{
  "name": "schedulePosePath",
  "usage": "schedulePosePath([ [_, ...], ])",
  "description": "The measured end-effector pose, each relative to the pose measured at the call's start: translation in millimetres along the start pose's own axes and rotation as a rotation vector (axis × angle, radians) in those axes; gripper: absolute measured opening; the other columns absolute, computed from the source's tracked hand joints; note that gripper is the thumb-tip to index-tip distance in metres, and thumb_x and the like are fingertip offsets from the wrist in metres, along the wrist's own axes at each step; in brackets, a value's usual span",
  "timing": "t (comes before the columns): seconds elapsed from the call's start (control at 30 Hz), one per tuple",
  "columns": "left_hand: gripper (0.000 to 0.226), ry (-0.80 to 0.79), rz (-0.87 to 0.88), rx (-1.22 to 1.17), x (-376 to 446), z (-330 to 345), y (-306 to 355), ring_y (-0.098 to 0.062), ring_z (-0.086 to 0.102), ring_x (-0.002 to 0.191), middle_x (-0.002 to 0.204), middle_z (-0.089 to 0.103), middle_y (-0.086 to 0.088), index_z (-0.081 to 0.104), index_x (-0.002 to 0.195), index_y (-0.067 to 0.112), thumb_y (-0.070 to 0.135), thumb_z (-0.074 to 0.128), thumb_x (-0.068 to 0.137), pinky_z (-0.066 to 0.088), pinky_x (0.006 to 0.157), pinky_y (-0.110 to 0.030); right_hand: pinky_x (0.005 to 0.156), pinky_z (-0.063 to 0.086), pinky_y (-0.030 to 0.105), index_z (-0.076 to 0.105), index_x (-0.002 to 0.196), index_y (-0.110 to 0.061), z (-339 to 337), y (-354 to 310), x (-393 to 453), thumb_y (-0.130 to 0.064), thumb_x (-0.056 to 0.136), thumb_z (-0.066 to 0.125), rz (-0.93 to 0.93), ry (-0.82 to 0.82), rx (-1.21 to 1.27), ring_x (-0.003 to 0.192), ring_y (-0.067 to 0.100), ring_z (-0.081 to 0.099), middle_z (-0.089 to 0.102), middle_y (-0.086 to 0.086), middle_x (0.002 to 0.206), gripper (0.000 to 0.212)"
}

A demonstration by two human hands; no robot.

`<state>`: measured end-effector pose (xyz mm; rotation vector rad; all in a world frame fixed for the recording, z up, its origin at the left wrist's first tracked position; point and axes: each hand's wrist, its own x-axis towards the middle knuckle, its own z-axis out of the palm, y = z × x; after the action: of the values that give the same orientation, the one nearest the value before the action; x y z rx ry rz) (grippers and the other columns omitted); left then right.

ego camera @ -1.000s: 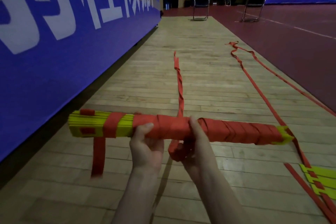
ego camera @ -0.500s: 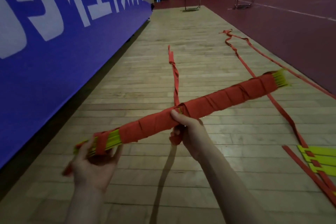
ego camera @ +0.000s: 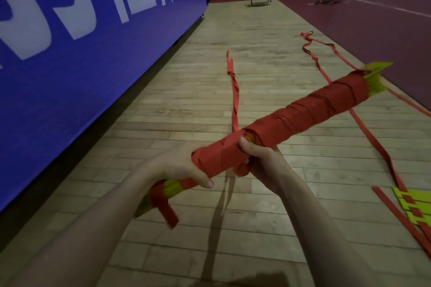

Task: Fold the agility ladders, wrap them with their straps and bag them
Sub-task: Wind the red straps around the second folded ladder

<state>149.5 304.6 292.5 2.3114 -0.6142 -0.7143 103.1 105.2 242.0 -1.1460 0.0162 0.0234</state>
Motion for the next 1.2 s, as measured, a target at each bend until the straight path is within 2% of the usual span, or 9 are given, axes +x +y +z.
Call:
schedulePosePath([
  [0.13,0.058,0.607,0.135,0.486,1.8,24.1,-9.1,-0.011,0.064,0.082,0.090,0.066,0.015,0.057,0.113,0.042,0.038,0.081,0.061,0.047,0.072,-0.026,0.059,0.049,0.034,0.065,0.089,-0.002,-2.6,1.6,-11.8,-0.057,0.065,0.079,0.097,0.188,-0.290,0.055,0.017,0.054,0.062,0.008,0.068,0.062],
  [0.23,0.069,0.977,0.268,0.841,4.6,57.4,-7.9,-0.019,0.065,0.079,0.093,0.067,0.004,0.060,0.119,0.025,0.027,0.087,0.055,0.048,0.066,-0.032,0.055,0.048,0.032,0.063,0.098,-0.002,10.7,9.9,-10.3,-0.056,0.069,0.076,0.136,0.393,0.024,0.058,0.020,0.056,0.059,0.010,0.074,0.063],
  [0.3,0.073,0.839,0.218,0.768,3.6,66.2,-2.0,-0.018,0.062,0.092,0.108,0.062,0.005,0.050,0.129,0.027,0.032,0.082,0.064,0.050,0.077,-0.036,0.061,0.048,0.037,0.063,0.100,0.002,11.1,9.2,-10.3,-0.045,0.068,0.080,0.099,0.446,0.087,0.069,0.028,0.057,0.058,0.015,0.080,0.059],
  [0.43,0.079,-0.150,-0.074,-0.001,8.5,27.7,-6.7,-0.012,0.065,0.098,0.111,0.065,0.010,0.049,0.126,0.033,0.051,0.082,0.056,0.052,0.091,-0.035,0.049,0.037,0.032,0.060,0.079,-0.006,-3.1,4.2,-11.0,-0.040,0.055,0.077,-0.047,0.221,0.052,0.057,0.026,0.051,0.052,0.012,0.070,0.045],
  [0.5,0.065,-0.316,-0.103,-0.199,5.9,27.0,-12.4,-0.014,0.069,0.090,0.099,0.071,0.003,0.059,0.114,0.021,0.041,0.082,0.056,0.054,0.086,-0.032,0.054,0.039,0.035,0.063,0.074,-0.009,-1.8,-2.5,-10.1,-0.037,0.057,0.074,-0.074,0.111,0.042,0.059,0.026,0.052,0.056,0.010,0.068,0.036],
  [0.63,0.022,0.196,-0.044,-0.182,0.9,58.9,-16.0,-0.017,0.061,0.059,0.063,0.062,0.005,0.058,0.073,0.022,0.031,0.070,0.056,0.054,0.062,-0.038,0.054,0.050,0.033,0.064,0.078,-0.010,6.5,-18.4,-8.1,-0.045,0.071,0.079,0.049,0.238,-0.283,0.055,0.020,0.059,0.060,0.002,0.059,0.039],
  [0.9,0.049,1.029,0.244,0.917,2.0,63.1,-19.1,-0.025,0.063,0.076,0.084,0.066,-0.004,0.062,0.099,0.013,0.034,0.081,0.058,0.049,0.057,-0.033,0.050,0.039,0.030,0.063,0.085,-0.006,2.3,7.6,-22.5,-0.059,0.066,0.076,0.196,0.352,-0.217,0.051,0.020,0.050,0.062,0.007,0.061,0.058],
  [1.1,0.051,0.024,-0.035,0.474,-8.3,-6.4,17.6,-0.011,0.059,0.085,0.089,0.060,0.018,0.051,0.108,0.034,0.057,0.075,0.068,0.049,0.074,-0.027,0.051,0.038,0.029,0.056,0.092,-0.007,-10.5,18.7,-26.8,-0.045,0.067,0.075,-0.064,0.164,0.003,0.047,0.011,0.043,0.045,0.000,0.055,0.049],
  [1.2,0.030,-0.173,-0.065,0.198,-8.8,-20.3,15.3,-0.007,0.064,0.067,0.071,0.065,0.013,0.056,0.084,0.036,0.043,0.081,0.069,0.049,0.066,-0.022,0.052,0.045,0.030,0.060,0.097,0.002,-10.9,16.3,-23.4,-0.050,0.066,0.077,-0.083,0.153,0.014,0.048,0.013,0.047,0.047,0.010,0.067,0.063],
])
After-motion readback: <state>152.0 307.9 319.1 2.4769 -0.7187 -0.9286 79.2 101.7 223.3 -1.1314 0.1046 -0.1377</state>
